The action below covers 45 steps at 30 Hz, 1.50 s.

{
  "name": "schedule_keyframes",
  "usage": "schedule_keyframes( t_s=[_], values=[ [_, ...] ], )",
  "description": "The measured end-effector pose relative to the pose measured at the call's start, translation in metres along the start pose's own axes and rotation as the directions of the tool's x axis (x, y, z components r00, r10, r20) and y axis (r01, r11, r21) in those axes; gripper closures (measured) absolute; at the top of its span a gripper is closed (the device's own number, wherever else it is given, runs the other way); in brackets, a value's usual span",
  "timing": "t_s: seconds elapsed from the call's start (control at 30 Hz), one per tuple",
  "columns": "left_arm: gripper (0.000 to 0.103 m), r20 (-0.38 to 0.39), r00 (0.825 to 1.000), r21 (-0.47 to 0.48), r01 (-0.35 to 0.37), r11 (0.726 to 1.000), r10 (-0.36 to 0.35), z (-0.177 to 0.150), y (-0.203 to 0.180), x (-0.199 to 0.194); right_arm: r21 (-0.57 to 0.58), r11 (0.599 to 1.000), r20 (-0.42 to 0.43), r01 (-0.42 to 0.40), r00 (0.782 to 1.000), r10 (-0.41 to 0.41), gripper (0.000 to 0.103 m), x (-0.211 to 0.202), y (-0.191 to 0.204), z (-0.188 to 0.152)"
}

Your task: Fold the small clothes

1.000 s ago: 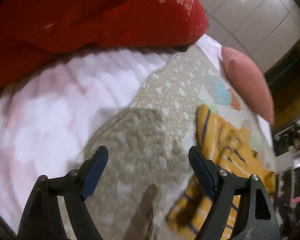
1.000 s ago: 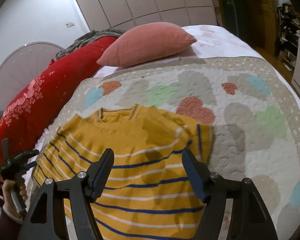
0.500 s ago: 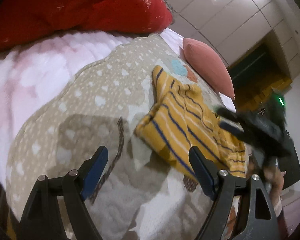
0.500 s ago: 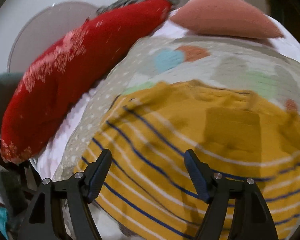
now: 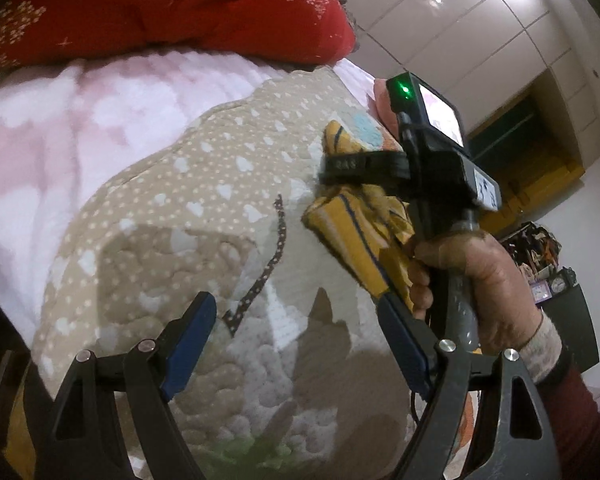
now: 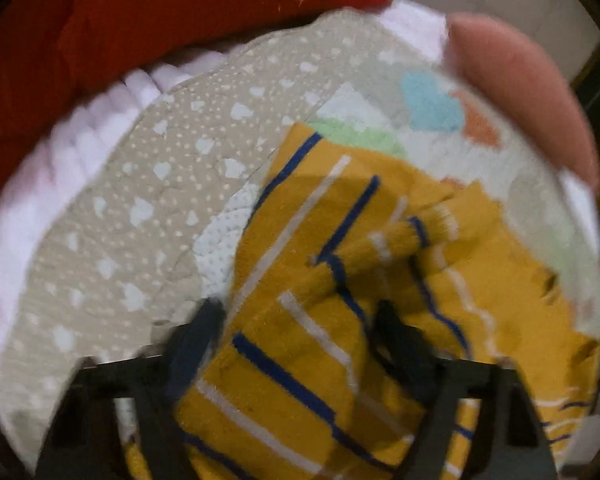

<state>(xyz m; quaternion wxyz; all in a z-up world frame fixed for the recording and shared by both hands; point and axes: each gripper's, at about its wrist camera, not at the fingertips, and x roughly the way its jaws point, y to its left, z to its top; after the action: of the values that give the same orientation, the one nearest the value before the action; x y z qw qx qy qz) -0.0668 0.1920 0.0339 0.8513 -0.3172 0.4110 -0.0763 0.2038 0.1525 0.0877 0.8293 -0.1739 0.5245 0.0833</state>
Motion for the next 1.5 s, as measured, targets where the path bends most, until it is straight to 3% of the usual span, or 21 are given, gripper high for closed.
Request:
schedule_keyframes(
  t_s=[0.1, 0.3, 0.43, 0.53, 0.57, 0.67, 0.73, 0.83, 0.87, 0.9, 1.03, 1.1, 1.13, 1.23, 1.3, 1.37, 1.5],
  values=[
    [0.021, 0.005, 1.0, -0.005, -0.008, 1.0, 0.008, 0.001, -0.003, -0.003, 0.021, 1.0, 0.053, -0.012, 0.999, 0.011, 0.077, -0.013, -0.008, -0.009],
    [0.021, 0.0, 1.0, 0.025, -0.023, 0.999, 0.023, -0.005, -0.026, -0.007, 0.213, 0.959, 0.199, -0.186, 0.969, 0.144, 0.082, -0.065, -0.09, -0.034],
    [0.021, -0.031, 0.999, 0.058, -0.018, 0.998, 0.02, -0.012, -0.051, 0.0, 0.361, 0.893, 0.29, -0.269, 0.942, 0.167, 0.082, -0.093, -0.174, -0.076],
    [0.021, -0.061, 0.998, 0.094, -0.004, 0.996, 0.01, -0.016, -0.073, 0.013, 0.463, 0.837, 0.339, -0.292, 0.931, 0.137, 0.082, -0.108, -0.236, -0.12],
    [0.021, -0.073, 0.997, 0.112, 0.003, 0.994, 0.005, -0.017, -0.082, 0.018, 0.517, 0.8, 0.354, -0.305, 0.927, 0.125, 0.082, -0.111, -0.266, -0.145],
    [0.021, -0.108, 0.994, 0.16, 0.028, 0.987, -0.011, -0.022, -0.109, 0.034, 0.604, 0.747, 0.34, -0.276, 0.938, 0.071, 0.082, -0.107, -0.316, -0.198],
    [0.021, -0.138, 0.99, 0.196, 0.054, 0.979, -0.027, -0.026, -0.13, 0.046, 0.657, 0.697, 0.317, -0.287, 0.944, 0.09, 0.08, -0.09, -0.343, -0.231],
    [0.021, -0.163, 0.986, 0.277, 0.072, 0.958, -0.027, -0.03, -0.162, 0.061, 0.712, 0.593, 0.347, -0.375, 0.923, 0.167, 0.061, -0.073, -0.368, -0.266],
    [0.021, -0.165, 0.986, 0.298, 0.071, 0.952, -0.022, -0.031, -0.17, 0.065, 0.725, 0.573, 0.364, -0.382, 0.919, 0.153, 0.051, -0.075, -0.375, -0.278],
    [0.021, -0.168, 0.986, 0.313, 0.072, 0.947, -0.019, -0.031, -0.177, 0.068, 0.728, 0.568, 0.377, -0.384, 0.916, 0.135, 0.046, -0.08, -0.38, -0.286],
    [0.021, -0.185, 0.983, 0.354, 0.082, 0.932, -0.016, -0.031, -0.2, 0.085, 0.723, 0.552, 0.443, -0.416, 0.892, 0.091, 0.046, -0.106, -0.391, -0.302],
    [0.021, -0.19, 0.982, 0.363, 0.082, 0.928, -0.012, -0.033, -0.205, 0.088, 0.676, 0.575, 0.503, -0.46, 0.859, 0.095, 0.046, -0.125, -0.386, -0.302],
    [0.021, -0.196, 0.981, 0.365, 0.082, 0.927, -0.009, -0.034, -0.208, 0.091, 0.656, 0.599, 0.513, -0.46, 0.853, 0.094, 0.046, -0.133, -0.383, -0.299],
    [0.021, -0.21, 0.978, 0.368, 0.087, 0.926, -0.008, -0.036, -0.213, 0.096, 0.624, 0.648, 0.502, -0.436, 0.86, 0.094, 0.041, -0.14, -0.37, -0.289],
    [0.021, -0.218, 0.976, 0.368, 0.108, 0.923, -0.027, -0.033, -0.216, 0.098, 0.627, 0.645, 0.49, -0.437, 0.865, 0.109, 0.028, -0.133, -0.371, -0.288],
    [0.011, -0.228, 0.972, 0.375, 0.139, 0.916, -0.054, -0.021, -0.22, 0.109, 0.646, 0.629, 0.468, -0.432, 0.875, 0.12, 0.027, -0.119, -0.374, -0.287],
    [0.008, -0.265, 0.961, 0.397, 0.184, 0.899, -0.08, 0.005, -0.225, 0.151, 0.659, 0.602, 0.443, -0.45, 0.88, 0.172, 0.019, -0.084, -0.385, -0.276]
  ],
)
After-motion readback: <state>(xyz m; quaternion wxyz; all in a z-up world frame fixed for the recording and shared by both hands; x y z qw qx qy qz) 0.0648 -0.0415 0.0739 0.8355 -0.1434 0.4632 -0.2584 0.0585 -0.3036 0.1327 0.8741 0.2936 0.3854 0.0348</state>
